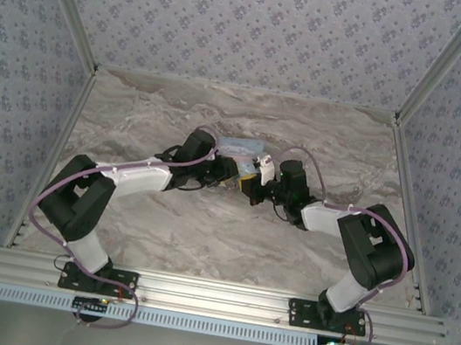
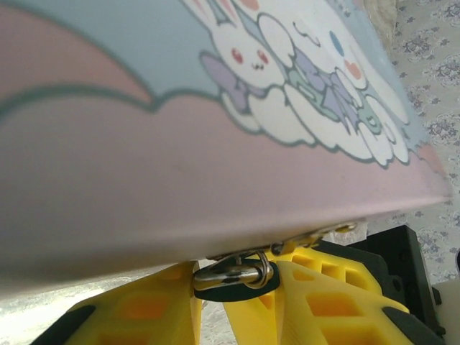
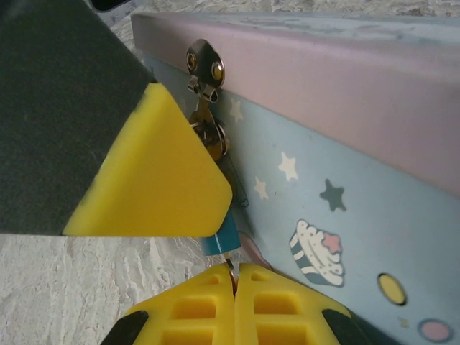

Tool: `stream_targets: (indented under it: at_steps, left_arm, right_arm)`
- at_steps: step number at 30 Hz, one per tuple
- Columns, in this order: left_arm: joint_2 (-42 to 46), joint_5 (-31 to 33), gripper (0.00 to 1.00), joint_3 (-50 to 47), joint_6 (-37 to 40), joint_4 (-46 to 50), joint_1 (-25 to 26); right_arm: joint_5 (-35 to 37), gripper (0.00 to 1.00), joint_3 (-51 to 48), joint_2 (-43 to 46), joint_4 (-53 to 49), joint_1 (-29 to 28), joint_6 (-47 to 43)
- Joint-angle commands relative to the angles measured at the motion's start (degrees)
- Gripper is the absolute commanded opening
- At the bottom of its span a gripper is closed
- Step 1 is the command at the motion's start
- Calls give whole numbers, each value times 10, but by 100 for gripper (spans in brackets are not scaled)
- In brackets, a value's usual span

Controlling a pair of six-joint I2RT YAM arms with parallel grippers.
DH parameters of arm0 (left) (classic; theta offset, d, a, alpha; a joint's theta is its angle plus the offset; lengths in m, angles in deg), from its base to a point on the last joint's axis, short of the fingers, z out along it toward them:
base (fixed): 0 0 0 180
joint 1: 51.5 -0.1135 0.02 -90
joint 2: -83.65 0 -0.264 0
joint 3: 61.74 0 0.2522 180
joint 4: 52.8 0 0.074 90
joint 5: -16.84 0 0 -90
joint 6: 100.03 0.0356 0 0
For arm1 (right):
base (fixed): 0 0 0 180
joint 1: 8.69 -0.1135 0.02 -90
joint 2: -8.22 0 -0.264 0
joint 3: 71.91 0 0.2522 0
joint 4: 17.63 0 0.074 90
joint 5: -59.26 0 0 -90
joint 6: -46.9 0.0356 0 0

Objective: Unlock a padlock with a key

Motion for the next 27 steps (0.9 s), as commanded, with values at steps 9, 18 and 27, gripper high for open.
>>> stream_targets:
  at_steps: [9, 18, 27]
  left_arm:
    - [-55, -56, 30, 16, 14, -28, 25]
    - [-59, -47, 40, 3, 13, -38, 15]
    - [-1, -37, 59, -17, 27, -19, -3]
  right_arm:
    - [58, 0, -31, -7, 37, -14, 111]
    - [89, 0, -25, -7, -30, -18, 164]
    - [96, 0, -22, 4, -82, -12, 201]
